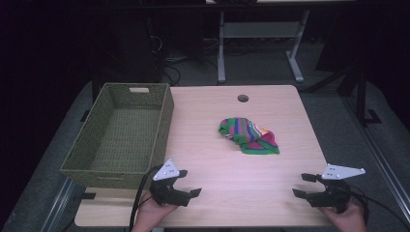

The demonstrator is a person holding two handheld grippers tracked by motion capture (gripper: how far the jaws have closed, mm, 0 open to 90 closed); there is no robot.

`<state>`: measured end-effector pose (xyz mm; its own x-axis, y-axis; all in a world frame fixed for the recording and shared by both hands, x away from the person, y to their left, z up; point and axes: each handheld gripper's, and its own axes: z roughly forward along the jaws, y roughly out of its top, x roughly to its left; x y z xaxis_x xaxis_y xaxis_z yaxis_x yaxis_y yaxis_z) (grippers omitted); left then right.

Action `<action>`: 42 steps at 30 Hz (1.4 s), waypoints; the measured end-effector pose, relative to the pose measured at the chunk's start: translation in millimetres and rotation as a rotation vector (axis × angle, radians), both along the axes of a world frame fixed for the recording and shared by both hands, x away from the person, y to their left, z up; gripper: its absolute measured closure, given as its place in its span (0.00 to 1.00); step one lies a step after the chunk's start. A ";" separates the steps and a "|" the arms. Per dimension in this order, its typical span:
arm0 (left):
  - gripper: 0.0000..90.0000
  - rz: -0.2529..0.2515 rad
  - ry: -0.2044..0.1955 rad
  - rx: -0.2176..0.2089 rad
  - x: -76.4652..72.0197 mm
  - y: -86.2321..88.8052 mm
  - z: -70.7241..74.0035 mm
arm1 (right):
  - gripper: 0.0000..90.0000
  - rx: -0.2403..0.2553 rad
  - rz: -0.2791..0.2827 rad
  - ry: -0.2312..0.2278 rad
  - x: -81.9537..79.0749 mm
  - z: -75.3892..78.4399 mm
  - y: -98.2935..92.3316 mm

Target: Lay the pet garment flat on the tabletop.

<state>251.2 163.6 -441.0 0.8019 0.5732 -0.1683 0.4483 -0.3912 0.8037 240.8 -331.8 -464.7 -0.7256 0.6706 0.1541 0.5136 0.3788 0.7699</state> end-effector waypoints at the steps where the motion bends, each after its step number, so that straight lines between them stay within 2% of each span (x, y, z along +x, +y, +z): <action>1: 0.19 -0.002 0.000 0.007 0.8 -0.2 -0.3 | 0.29 0.002 -0.003 0.006 0.8 -0.3 -0.4; 8: 0.19 0.004 0.004 0.000 2.2 2.1 -1.6 | 0.28 0.024 -0.010 0.009 6.2 2.8 -4.5; 11: 0.19 0.003 0.003 -0.004 1.8 3.2 -1.8 | 0.28 0.011 -0.003 0.004 11.1 6.8 -1.7; 15: 0.19 0.004 0.002 -0.002 2.7 3.7 -2.1 | 0.27 0.026 0.015 0.001 21.2 14.9 5.0; 29: 0.18 -0.002 -0.001 0.011 3.6 1.6 -2.8 | 0.22 0.002 0.062 0.001 48.3 35.8 28.3; 32: 0.18 -0.001 -0.008 0.015 3.6 2.5 -2.3 | 0.21 -0.019 0.087 0.000 56.6 44.3 37.5; 37: 0.19 0.000 -0.014 0.017 3.8 3.9 -1.5 | 0.20 -0.039 0.109 0.009 64.3 49.9 44.9; 39: 0.19 -0.005 -0.012 0.013 3.4 4.6 -1.3 | 0.20 -0.051 0.115 0.020 69.9 52.7 49.0; 41: 0.18 -0.005 -0.014 0.010 2.9 5.3 -0.5 | 0.20 -0.040 0.116 0.022 72.8 54.7 50.3; 42: 0.18 -0.003 -0.011 -0.006 2.8 6.1 0.3 | 0.20 -0.044 0.117 0.023 74.1 56.2 51.6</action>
